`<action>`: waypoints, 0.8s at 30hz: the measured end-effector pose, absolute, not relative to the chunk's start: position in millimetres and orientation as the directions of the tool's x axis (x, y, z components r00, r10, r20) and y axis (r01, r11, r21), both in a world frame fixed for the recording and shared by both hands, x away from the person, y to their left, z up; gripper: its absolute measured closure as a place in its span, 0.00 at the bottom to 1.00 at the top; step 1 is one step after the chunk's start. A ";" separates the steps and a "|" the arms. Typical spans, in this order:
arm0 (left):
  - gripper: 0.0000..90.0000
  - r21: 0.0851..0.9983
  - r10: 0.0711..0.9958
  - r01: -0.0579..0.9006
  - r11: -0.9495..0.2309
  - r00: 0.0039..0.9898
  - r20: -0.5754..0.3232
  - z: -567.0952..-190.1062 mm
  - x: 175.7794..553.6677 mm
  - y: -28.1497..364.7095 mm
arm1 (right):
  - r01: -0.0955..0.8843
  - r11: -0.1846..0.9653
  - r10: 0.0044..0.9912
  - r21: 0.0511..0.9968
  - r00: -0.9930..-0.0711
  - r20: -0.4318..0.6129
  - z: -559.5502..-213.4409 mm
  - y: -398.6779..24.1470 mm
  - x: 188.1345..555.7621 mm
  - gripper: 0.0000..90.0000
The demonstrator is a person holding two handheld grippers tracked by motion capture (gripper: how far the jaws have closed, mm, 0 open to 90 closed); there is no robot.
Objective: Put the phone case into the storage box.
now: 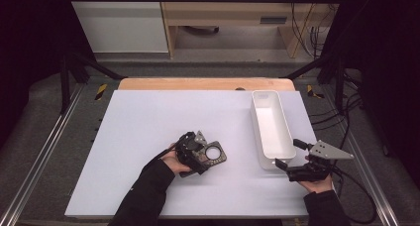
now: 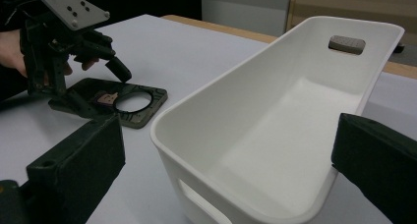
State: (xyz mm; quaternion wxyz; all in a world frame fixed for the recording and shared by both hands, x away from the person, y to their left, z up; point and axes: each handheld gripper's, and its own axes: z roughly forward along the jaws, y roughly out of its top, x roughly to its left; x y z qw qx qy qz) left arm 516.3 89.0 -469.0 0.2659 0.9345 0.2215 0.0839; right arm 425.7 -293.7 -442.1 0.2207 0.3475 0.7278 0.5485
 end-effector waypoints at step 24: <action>0.12 0.529 0.427 0.349 -0.773 0.904 0.027 -471.3 517.0 89.0 | 0.265 0.152 0.746 0.952 -0.662 0.065 -441.8 -293.7 425.4 0.00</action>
